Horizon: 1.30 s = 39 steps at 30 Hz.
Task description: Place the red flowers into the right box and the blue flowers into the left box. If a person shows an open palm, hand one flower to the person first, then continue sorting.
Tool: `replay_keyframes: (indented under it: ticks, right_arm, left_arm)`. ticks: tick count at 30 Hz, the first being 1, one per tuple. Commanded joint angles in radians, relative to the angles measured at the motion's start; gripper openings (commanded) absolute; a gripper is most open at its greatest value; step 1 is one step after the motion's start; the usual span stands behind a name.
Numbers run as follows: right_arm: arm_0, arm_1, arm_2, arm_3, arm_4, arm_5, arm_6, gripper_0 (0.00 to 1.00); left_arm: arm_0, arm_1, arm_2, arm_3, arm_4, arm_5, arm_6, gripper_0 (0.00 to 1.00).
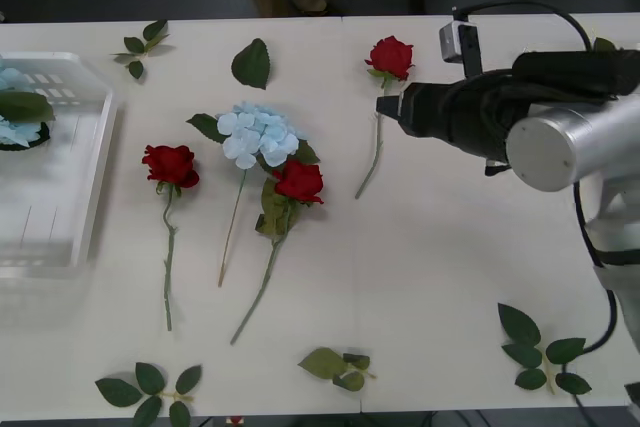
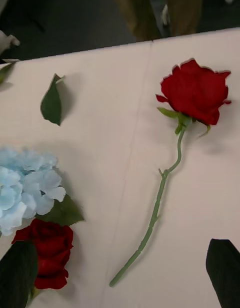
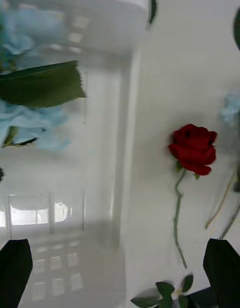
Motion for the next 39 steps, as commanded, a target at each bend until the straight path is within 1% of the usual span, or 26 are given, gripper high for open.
replay_keyframes:
  ticks: [1, 2, 3, 5, 6, 8, 11, 14, 18, 20, 24, 27, 34, 37, 38, 39]
  right_arm:
    - [-0.209, 0.1, -0.035, 0.236, 0.063, 0.026, -0.009, 0.98]
    - [-0.255, 0.116, -0.033, 0.311, 0.08, 0.02, -0.009, 0.98]
    - [-0.275, 0.122, -0.035, 0.348, 0.091, 0.012, -0.007, 0.98]
    - [-0.351, 0.145, -0.035, 0.491, 0.129, -0.025, -0.009, 0.98]
    - [-0.369, 0.153, -0.035, 0.526, 0.139, -0.039, -0.009, 0.98]
    - [-0.427, 0.168, -0.032, 0.661, 0.168, -0.097, -0.01, 0.98]
    - [-0.481, 0.176, -0.001, 0.791, 0.189, -0.175, -0.017, 0.98]
    - [-0.506, 0.176, 0.037, 0.874, 0.194, -0.235, -0.027, 0.97]
    - [-0.504, 0.176, 0.083, 0.916, 0.203, -0.258, -0.029, 0.98]
    - [-0.506, 0.176, 0.125, 0.936, 0.215, -0.26, -0.032, 0.98]
    - [-0.504, 0.179, 0.187, 0.952, 0.246, -0.264, -0.038, 0.98]
    - [-0.504, 0.18, 0.244, 0.96, 0.277, -0.264, -0.049, 0.98]
    - [-0.499, 0.18, 0.316, 0.968, 0.274, -0.264, -0.05, 0.97]
    - [-0.499, 0.18, 0.352, 0.985, 0.278, -0.263, -0.05, 0.83]
    - [-0.499, 0.18, 0.355, 0.989, 0.28, -0.264, -0.049, 0.82]
    - [-0.499, 0.18, 0.361, 0.994, 0.283, -0.263, -0.046, 0.78]
  left_arm:
    - [-0.023, -0.014, 0.008, -0.147, -0.025, 0.057, -0.018, 1.0]
    - [-0.023, -0.028, 0.008, -0.198, -0.052, 0.066, 0.011, 1.0]
    - [-0.023, -0.039, 0.008, -0.22, -0.068, 0.074, 0.031, 1.0]
    - [-0.023, -0.082, 0.008, -0.313, -0.144, 0.081, 0.111, 1.0]
    - [-0.023, -0.096, 0.008, -0.335, -0.169, 0.083, 0.136, 1.0]
    - [-0.023, -0.154, 0.005, -0.424, -0.27, 0.097, 0.243, 1.0]
    - [-0.023, -0.232, -0.014, -0.511, -0.401, 0.13, 0.35, 1.0]
    - [-0.023, -0.286, -0.061, -0.568, -0.494, 0.15, 0.441, 1.0]
    - [-0.023, -0.326, -0.143, -0.592, -0.562, 0.153, 0.551, 1.0]
    - [-0.023, -0.343, -0.203, -0.598, -0.605, 0.153, 0.617, 1.0]
    - [-0.023, -0.375, -0.276, -0.612, -0.681, 0.15, 0.703, 1.0]
    - [-0.023, -0.407, -0.364, -0.652, -0.807, 0.15, 0.798, 1.0]
    - [-0.014, -0.473, -0.469, -0.663, -0.96, 0.136, 0.969, 1.0]
    - [0.023, -0.495, -0.496, -0.663, -1.014, 0.069, 1.016, 1.0]
    - [0.032, -0.496, -0.499, -0.663, -1.023, 0.051, 1.021, 1.0]
    - [0.052, -0.502, -0.5, -0.663, -1.037, 0.014, 1.022, 1.0]
